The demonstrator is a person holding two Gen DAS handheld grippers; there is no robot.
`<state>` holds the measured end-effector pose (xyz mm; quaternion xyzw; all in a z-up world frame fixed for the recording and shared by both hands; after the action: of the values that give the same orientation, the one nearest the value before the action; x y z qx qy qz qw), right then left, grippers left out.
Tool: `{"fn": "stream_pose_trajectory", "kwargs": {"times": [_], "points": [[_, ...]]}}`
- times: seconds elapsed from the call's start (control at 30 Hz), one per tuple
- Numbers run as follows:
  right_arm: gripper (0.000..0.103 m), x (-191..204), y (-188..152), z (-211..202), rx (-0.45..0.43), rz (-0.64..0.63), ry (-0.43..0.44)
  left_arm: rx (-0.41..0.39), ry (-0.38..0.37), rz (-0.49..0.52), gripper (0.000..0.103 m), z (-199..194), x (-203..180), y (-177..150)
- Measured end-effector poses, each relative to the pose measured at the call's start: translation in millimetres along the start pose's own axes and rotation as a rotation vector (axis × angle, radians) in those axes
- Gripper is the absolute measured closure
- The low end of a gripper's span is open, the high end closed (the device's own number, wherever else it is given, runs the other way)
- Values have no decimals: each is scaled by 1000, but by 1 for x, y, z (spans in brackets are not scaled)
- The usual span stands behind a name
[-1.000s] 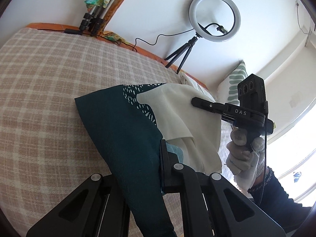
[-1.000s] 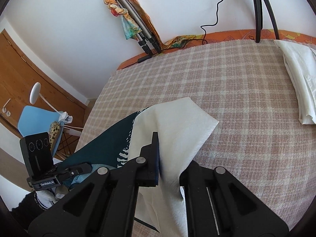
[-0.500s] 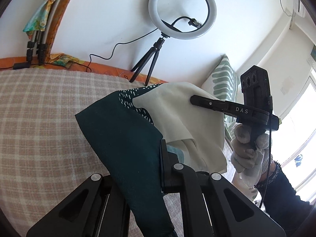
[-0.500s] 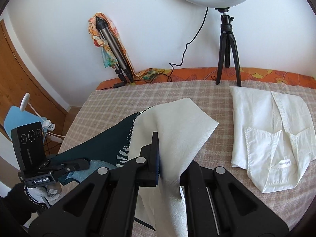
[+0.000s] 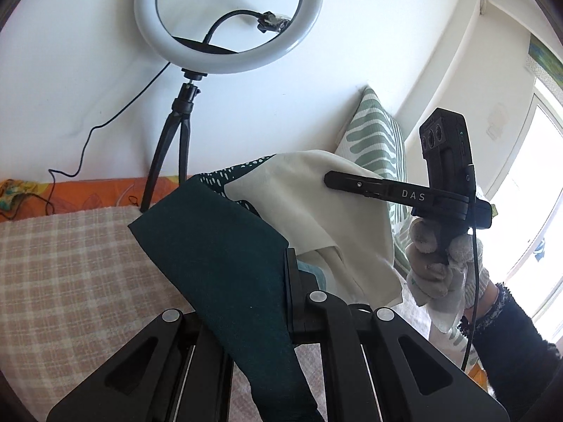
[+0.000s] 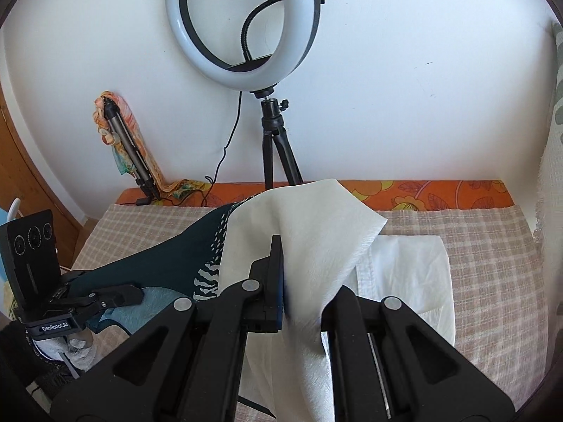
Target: Fold small clothes
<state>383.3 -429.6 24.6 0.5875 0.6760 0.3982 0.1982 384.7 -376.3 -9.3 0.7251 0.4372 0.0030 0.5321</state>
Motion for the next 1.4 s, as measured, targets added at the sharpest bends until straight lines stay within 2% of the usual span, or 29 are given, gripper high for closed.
{"fn": "stream_pose_trajectory", "kwargs": {"times": [0.23, 0.33, 0.4, 0.47, 0.5, 0.53, 0.57, 0.63, 0.67, 0.7, 0.73, 0.77, 0.83, 1.0, 1.4], "points": [[98, -67, -3, 19, 53, -46, -82, 35, -8, 11, 98, 68, -13, -8], [98, -93, -13, 34, 99, -38, -102, 116, -25, 17, 98, 94, -17, -29], [98, -110, -26, 41, 145, -35, -121, 165, 0, 38, 98, 102, -16, -44], [98, -127, -34, 47, 173, -34, -199, 213, 27, 46, 90, 104, -12, -56], [95, -134, -38, 49, 190, -25, -227, 233, 37, 31, 89, 103, -8, -60], [89, -143, -42, 48, 202, -12, -253, 252, 49, 13, 83, 101, -5, -64], [83, -148, -44, 48, 207, -4, -275, 270, 63, 1, 70, 99, -2, -67], [57, -155, -45, 42, 190, -4, -322, 278, 92, 1, 56, 91, 2, -69], [48, -156, -44, 39, 179, -9, -338, 267, 99, 14, 56, 87, 2, -66], [43, -157, -44, 36, 169, -10, -356, 260, 117, 30, 54, 81, 3, -65], [37, -159, -42, 32, 155, -8, -374, 252, 146, 46, 45, 76, 5, -63], [35, -162, -38, 30, 143, 1, -395, 240, 176, 55, 39, 71, 7, -61], [33, -170, -35, 22, 120, 46, -419, 218, 187, 51, 37, 61, 9, -57], [32, -173, -32, -2, 66, 123, -416, 212, 205, 56, 37, 44, 14, -52], [32, -124, -38, -63, 2, 131, -431, 154, 215, 79, 36, -10, -7, -47]]}}
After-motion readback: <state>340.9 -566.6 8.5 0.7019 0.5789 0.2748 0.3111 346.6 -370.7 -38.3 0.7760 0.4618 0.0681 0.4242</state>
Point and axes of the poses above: each gripper's, at about its wrist camera, not at the fingertips, and z roughly the way its jaws point, x to its left, y to its top, the point moved 10 cm from there along z, roughly the way its jaws point, and after that the axes turned 2 degrees about -x, right-handed, at the moved point
